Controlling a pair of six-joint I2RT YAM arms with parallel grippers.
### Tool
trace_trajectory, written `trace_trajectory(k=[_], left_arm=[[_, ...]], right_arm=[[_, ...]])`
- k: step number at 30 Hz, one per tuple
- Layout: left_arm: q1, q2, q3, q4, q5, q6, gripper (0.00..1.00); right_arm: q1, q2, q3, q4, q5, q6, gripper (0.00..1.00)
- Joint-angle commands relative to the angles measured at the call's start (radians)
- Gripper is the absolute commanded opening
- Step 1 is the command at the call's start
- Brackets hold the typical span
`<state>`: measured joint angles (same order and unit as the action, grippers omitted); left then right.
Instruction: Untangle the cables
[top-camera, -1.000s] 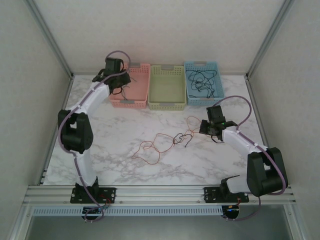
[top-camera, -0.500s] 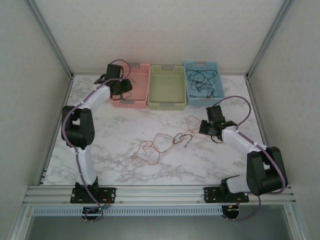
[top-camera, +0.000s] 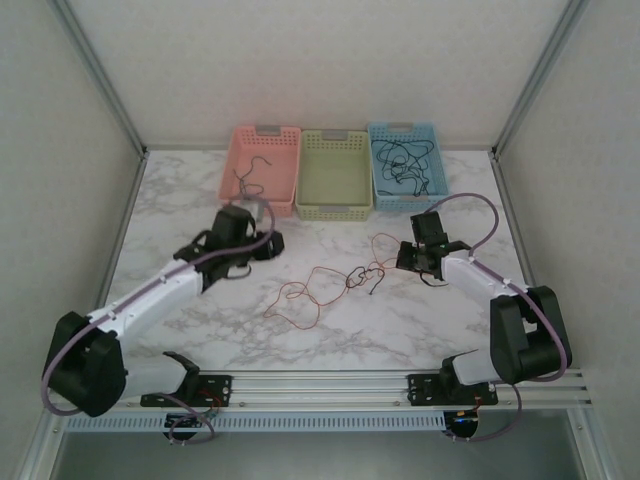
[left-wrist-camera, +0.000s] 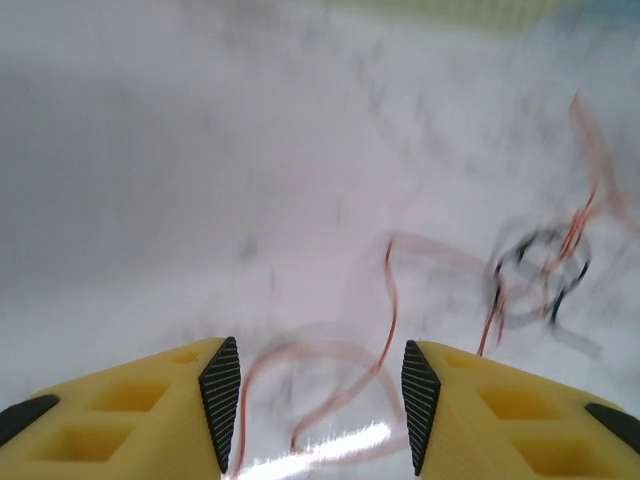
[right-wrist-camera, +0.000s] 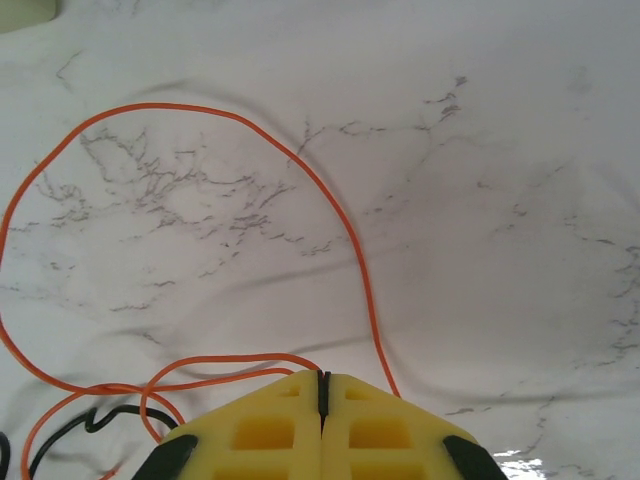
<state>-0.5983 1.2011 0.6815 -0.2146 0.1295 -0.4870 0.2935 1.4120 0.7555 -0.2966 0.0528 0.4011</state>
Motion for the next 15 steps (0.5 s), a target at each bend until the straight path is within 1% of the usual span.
trace_trajectory(k=[1,3,5,9,11,13,15], left_arm=[[-0.087,-0.110,-0.099,0.005,-0.016,-0.103,0.49],[-0.151,-0.154,-0.134,-0.019,-0.069,-0.133,0.52],[-0.212,-0.167,-0.153,-0.044,-0.116,-0.155,0.53],[-0.273,-0.151,-0.176,-0.036,-0.152,-0.210,0.53],[-0.294,-0.144,-0.166,-0.066,-0.187,-0.223,0.53],[-0.320,-0.138,-0.140,-0.145,-0.265,-0.231,0.53],[-0.358,-0.123,-0.102,-0.250,-0.397,-0.234,0.54]], right_arm=[[0.005,0.008,0.021,0.012,-0.026,0.028,0.00],[0.004,0.011,0.015,0.019,-0.042,0.037,0.00],[0.005,0.020,0.013,0.023,-0.054,0.047,0.00],[0.006,0.042,0.017,0.022,-0.072,0.059,0.00],[0.005,0.042,0.021,0.016,-0.075,0.062,0.00],[0.007,0.030,0.019,0.010,-0.075,0.063,0.00],[0.007,0.021,0.019,0.001,-0.069,0.061,0.00]])
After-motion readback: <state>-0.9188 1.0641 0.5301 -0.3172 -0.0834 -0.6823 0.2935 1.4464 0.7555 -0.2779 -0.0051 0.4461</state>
